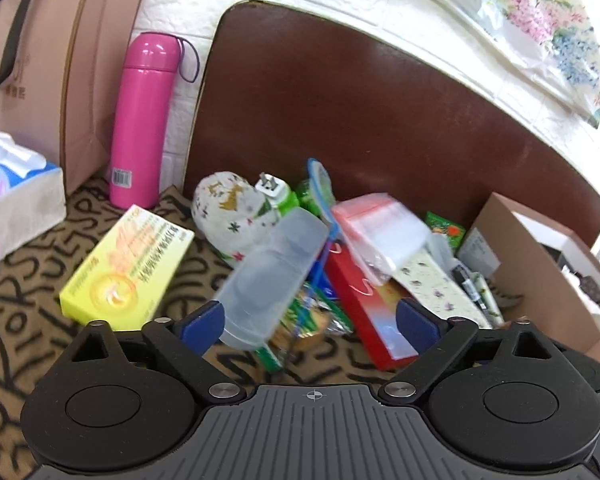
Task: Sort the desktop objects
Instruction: 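Move the left gripper back toward the clear plastic glasses case, then close the left gripper on the clear glasses case and lift it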
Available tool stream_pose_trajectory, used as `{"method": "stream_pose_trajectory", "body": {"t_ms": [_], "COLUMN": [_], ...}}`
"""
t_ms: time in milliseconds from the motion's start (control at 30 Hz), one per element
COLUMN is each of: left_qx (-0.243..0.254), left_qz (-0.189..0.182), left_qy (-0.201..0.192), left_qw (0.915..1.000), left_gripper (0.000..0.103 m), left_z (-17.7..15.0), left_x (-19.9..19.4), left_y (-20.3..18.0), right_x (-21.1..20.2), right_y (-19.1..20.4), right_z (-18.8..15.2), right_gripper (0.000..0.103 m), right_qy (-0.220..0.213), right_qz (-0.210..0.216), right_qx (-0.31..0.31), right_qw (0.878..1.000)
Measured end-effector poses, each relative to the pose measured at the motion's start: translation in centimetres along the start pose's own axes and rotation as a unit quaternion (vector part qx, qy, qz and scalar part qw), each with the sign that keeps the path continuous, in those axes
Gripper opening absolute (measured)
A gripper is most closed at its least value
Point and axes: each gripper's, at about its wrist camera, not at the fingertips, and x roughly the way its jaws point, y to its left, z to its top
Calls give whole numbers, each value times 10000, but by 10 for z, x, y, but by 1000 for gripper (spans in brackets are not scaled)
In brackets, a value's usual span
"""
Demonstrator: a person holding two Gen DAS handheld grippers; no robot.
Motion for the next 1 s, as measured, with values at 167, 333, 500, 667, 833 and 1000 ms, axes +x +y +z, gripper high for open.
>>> {"method": "stream_pose_trajectory", "body": {"t_ms": [167, 333, 500, 667, 833, 1000], "left_qx": [121, 97, 357, 560, 498, 489], "left_qz": [1, -212, -243, -304, -321, -204], "left_qy": [217, 381, 633, 811, 891, 892], "left_qw": [9997, 9990, 9971, 9947, 9943, 9946], "left_gripper": [86, 81, 69, 67, 53, 51], "left_z": [8, 16, 26, 29, 27, 22], "left_x": [18, 30, 43, 56, 64, 55], "left_y": [18, 32, 37, 36, 38, 31], "right_x": [23, 41, 56, 72, 85, 79], "right_y": [13, 26, 31, 26, 24, 22], "right_z": [9, 16, 21, 20, 21, 19], "right_gripper": [87, 76, 72, 74, 74, 71], "right_qy": [39, 23, 31, 165, 240, 250], "right_qz": [192, 389, 514, 510, 365, 473], "right_qx": [-114, -252, -274, -128, -80, -80], "right_qw": [9997, 9989, 9983, 9985, 9990, 9985]}}
